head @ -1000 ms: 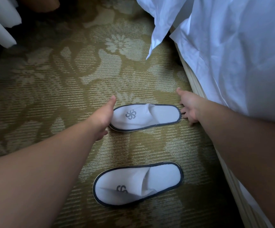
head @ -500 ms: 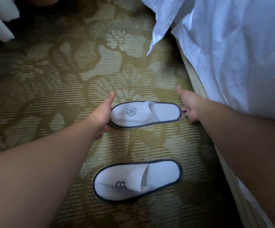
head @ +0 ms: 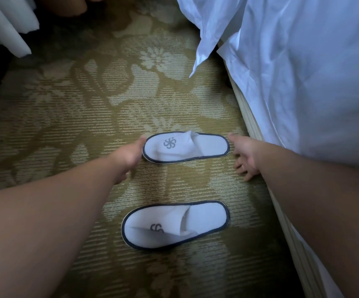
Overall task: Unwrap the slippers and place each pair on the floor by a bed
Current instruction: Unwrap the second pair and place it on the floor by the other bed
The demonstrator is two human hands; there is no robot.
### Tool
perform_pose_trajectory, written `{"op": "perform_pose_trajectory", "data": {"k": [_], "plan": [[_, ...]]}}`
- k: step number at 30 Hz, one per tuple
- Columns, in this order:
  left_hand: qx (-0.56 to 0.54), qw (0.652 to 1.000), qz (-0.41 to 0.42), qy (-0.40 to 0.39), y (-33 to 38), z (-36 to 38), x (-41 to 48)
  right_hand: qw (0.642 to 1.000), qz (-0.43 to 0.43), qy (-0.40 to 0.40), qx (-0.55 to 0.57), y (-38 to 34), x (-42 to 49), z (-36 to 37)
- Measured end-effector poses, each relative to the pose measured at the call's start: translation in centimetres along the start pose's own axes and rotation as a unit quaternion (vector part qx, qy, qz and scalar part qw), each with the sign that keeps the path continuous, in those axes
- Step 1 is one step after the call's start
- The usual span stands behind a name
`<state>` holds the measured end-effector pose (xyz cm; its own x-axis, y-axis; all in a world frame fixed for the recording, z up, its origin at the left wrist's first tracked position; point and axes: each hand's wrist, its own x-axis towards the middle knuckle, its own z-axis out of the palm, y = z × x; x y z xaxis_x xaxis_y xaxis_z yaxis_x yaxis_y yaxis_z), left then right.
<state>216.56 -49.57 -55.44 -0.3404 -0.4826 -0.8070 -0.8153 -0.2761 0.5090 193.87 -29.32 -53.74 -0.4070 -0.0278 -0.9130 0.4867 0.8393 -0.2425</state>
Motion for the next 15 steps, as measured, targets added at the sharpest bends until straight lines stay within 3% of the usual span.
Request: {"op": "perform_pose_trajectory", "data": {"k": [4,10,15], "plan": [[0.092,0.993,-0.066,-0.03,-2.4,-1.3,-0.7,0.998,0.031,-0.037,-0.032,1.9,-0.7,0.0],[0.204,0.953,-0.2,-0.103,-5.5,-1.5,-2.1,0.986,0.08,-0.107,-0.101,5.1,-2.2,1.3],[0.231,0.943,-0.214,-0.109,-6.8,-0.3,-3.2,0.975,0.109,-0.132,-0.139,7.3,-2.7,2.8]]}}
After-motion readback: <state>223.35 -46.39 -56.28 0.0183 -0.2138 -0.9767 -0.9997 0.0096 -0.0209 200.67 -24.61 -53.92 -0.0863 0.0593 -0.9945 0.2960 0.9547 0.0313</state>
